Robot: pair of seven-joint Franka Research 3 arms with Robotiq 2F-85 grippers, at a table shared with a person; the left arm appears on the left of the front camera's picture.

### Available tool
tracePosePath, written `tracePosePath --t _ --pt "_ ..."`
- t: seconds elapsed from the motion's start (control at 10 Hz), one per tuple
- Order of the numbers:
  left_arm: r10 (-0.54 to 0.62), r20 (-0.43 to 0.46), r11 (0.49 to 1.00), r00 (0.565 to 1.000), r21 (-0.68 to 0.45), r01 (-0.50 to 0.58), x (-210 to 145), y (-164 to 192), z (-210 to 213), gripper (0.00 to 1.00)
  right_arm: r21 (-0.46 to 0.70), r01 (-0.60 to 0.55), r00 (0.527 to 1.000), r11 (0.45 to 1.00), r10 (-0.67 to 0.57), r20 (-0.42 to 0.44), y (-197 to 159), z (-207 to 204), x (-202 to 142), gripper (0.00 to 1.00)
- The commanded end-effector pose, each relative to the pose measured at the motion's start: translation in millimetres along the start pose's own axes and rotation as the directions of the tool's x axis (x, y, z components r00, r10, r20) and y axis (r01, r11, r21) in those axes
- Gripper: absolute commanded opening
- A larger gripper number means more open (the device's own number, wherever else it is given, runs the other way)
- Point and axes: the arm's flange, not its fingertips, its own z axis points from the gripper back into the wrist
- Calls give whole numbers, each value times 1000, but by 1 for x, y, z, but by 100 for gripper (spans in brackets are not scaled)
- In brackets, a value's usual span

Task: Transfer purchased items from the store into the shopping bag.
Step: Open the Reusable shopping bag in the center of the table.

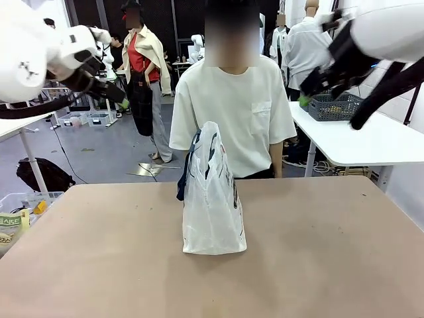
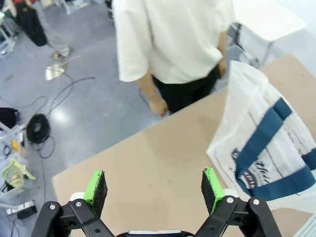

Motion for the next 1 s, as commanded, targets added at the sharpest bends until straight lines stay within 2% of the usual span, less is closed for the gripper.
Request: tracePosePath --t 0.0,0.1,0.2,0.3,0.4,0.5,0.6,0.8,0.9 --pt "-51 -55 999 997 -9 51 -30 27 9 100 -43 -77 996 996 75 -38 -17 -5 -16 100" --pt "0 0 1000 1000 0 0 0 0 0 100 0 0 1000 1000 0 0 0 0 0 100" --pt "0 0 1000 1000 0 0 0 0 0 100 0 0 1000 1000 0 0 0 0 0 100" --pt "-15 -31 1000 999 -14 15 -10 1 -7 100 2 -46 999 999 46 -25 5 -10 -4 100" --pt "82 -26 996 996 -36 -83 -24 -2 -5 100 6 27 998 1000 -27 -57 -2 -9 -22 100" --pt "66 61 995 996 -81 -61 -10 -8 -8 100 20 41 997 999 -40 -73 8 -10 -16 100" --pt "48 67 992 997 -120 -39 13 -17 -18 100 -11 48 991 999 -49 -121 25 -16 0 100" --pt "-63 -27 982 998 -182 57 54 -38 -50 100 -87 81 965 993 -100 -243 66 -42 36 100" --pt "-89 -53 975 995 -209 76 68 -49 -66 100 -66 49 963 997 -64 -260 88 -50 48 100"
